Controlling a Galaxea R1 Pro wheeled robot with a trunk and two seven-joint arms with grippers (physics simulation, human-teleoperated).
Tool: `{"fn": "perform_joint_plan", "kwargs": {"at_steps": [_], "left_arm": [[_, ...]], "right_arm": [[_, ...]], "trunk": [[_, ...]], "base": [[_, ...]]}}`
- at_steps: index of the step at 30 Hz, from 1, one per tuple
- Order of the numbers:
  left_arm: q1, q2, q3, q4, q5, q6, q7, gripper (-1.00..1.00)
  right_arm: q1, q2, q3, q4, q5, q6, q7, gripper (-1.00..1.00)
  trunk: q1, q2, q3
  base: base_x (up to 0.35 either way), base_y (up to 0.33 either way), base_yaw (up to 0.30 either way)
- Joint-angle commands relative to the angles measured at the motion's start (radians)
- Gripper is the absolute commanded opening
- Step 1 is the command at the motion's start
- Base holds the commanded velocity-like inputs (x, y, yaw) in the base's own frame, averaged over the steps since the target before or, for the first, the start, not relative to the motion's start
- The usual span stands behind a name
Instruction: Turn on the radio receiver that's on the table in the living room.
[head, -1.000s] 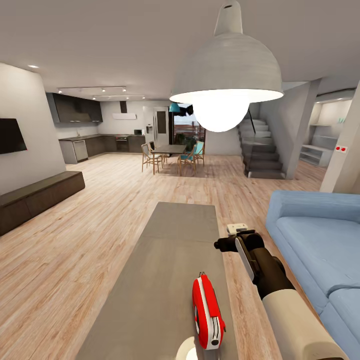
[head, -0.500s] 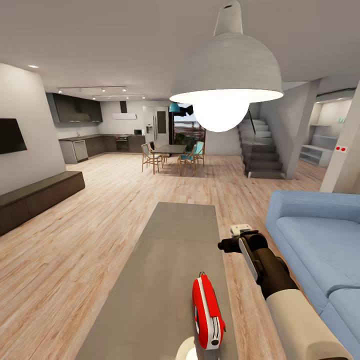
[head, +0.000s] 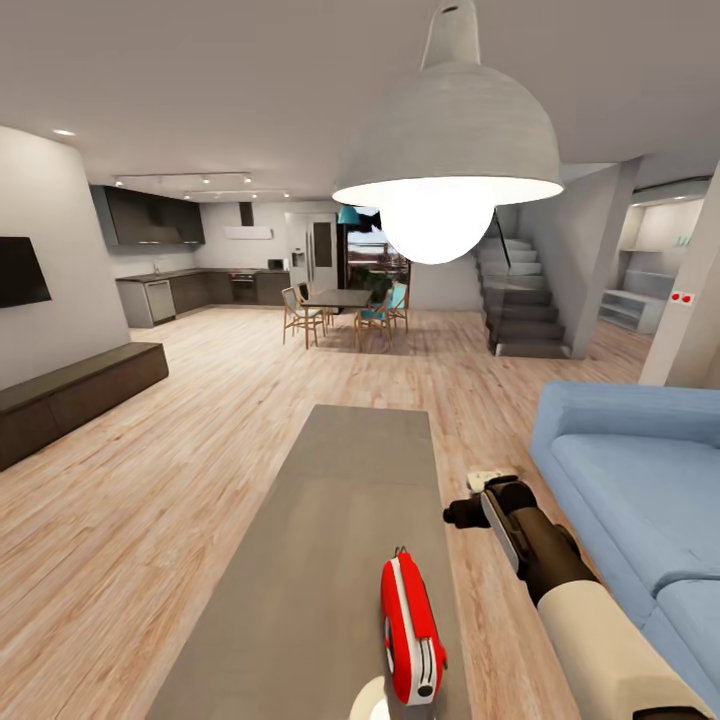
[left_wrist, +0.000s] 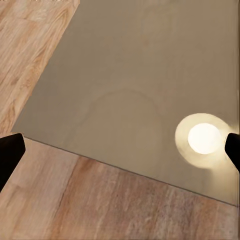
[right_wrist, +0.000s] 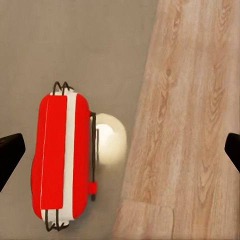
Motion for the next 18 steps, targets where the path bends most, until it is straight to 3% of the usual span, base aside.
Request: {"fn": "perform_joint_plan", "kwargs": {"at_steps": [1,18], "left_arm": [[0.0,0.0,0.0,0.0,0.0,0.0,0.0,1.0],[0.0,0.0,0.0,0.0,0.0,0.0,0.0,1.0]], "right_arm": [[0.0,0.001,0.001,0.003,0.0,0.0,0.0,1.0],[0.0,0.003,0.005,0.032,0.001,-0.002,0.001,1.0]], "trunk": [[0.0,0.0,0.0],[0.0,0.0,0.0]], "base": [[0.158,-0.154,0.0],[0.016,-0.016,0.0]]}}
